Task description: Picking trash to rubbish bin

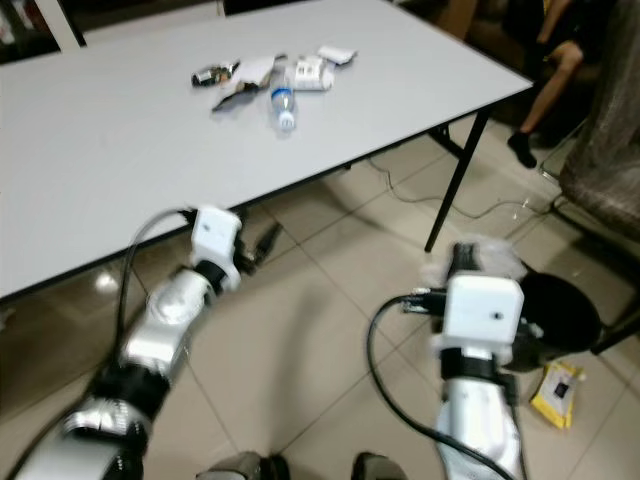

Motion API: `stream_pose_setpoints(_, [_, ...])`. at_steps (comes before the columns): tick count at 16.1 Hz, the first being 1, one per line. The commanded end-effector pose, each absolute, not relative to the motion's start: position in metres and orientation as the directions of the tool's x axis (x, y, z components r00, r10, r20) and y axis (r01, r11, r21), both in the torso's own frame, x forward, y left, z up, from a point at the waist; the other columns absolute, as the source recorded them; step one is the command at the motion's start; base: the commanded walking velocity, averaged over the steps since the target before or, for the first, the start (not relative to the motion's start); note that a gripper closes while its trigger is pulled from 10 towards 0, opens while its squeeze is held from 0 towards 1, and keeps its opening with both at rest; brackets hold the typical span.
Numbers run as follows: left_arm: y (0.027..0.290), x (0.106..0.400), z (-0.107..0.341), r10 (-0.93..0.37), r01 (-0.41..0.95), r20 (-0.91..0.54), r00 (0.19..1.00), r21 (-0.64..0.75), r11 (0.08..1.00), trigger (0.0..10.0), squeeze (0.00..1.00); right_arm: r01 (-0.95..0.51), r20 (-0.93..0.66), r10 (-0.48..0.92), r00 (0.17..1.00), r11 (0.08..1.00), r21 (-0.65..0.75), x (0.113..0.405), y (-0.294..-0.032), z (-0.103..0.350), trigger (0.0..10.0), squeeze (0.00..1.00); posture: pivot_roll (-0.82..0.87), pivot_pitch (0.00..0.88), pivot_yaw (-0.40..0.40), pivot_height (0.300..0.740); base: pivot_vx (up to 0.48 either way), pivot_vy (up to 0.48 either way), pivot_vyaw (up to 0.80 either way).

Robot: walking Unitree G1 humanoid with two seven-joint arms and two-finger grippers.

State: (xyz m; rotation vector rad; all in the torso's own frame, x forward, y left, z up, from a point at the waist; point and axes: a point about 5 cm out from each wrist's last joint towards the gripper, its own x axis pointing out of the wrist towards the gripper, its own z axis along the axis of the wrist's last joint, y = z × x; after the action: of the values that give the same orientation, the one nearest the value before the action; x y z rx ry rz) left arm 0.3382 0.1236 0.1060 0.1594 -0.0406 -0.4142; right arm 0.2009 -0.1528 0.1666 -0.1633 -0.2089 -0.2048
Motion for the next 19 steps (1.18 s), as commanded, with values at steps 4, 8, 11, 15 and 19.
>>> stream_pose_setpoints(4, [0.127, 0.339, 0.116, -0.380, 0.369, 0.035, 0.924, 0.169, 0.914, 10.0, 0.00, 0.229, 0.238, -0.190, 0.953, 0.962, -0.149, 0.201, -0.153, 0.169, 10.0, 0.00, 0.07, 0.120, -0.001, 0.740, 0.000, 0.000, 0.00])
stream_pose_setpoints(8, [0.118, 0.348, 0.133, -0.380, 0.365, 0.082, 0.921, 0.151, 0.919, 10.0, 0.00, 0.246, 0.251, -0.203, 0.946, 0.957, -0.152, 0.202, -0.154, 0.171, 10.0, 0.00, 0.06, 0.118, 0.008, 0.740, 0.072, 0.000, 0.00])
stream_pose_setpoints(11, [0.111, 0.350, 0.140, -0.397, 0.383, 0.099, 0.913, 0.133, 0.914, 10.0, 0.00, 0.274, 0.263, -0.229, 0.937, 0.950, -0.151, 0.199, -0.157, 0.173, 10.0, 0.00, 0.05, 0.117, 0.013, 0.740, 0.368, 0.000, 0.00])
stream_pose_setpoints(15, [0.104, 0.349, 0.143, -0.437, 0.423, 0.101, 0.894, 0.134, 0.896, 10.0, 0.00, 0.292, 0.272, -0.243, 0.931, 0.943, -0.157, 0.198, -0.159, 0.175, 10.0, 0.00, 0.05, 0.115, 0.015, 0.740, 0.480, 0.000, 0.00])
stream_pose_setpoints(19, [0.102, 0.347, 0.140, -0.444, 0.432, 0.087, 0.892, 0.130, 0.892, 10.0, 0.00, 0.295, 0.278, -0.242, 0.930, 0.941, -0.166, 0.198, -0.159, 0.176, 10.0, 0.00, 0.05, 0.117, 0.014, 0.740, 0.480, 0.000, 0.00])
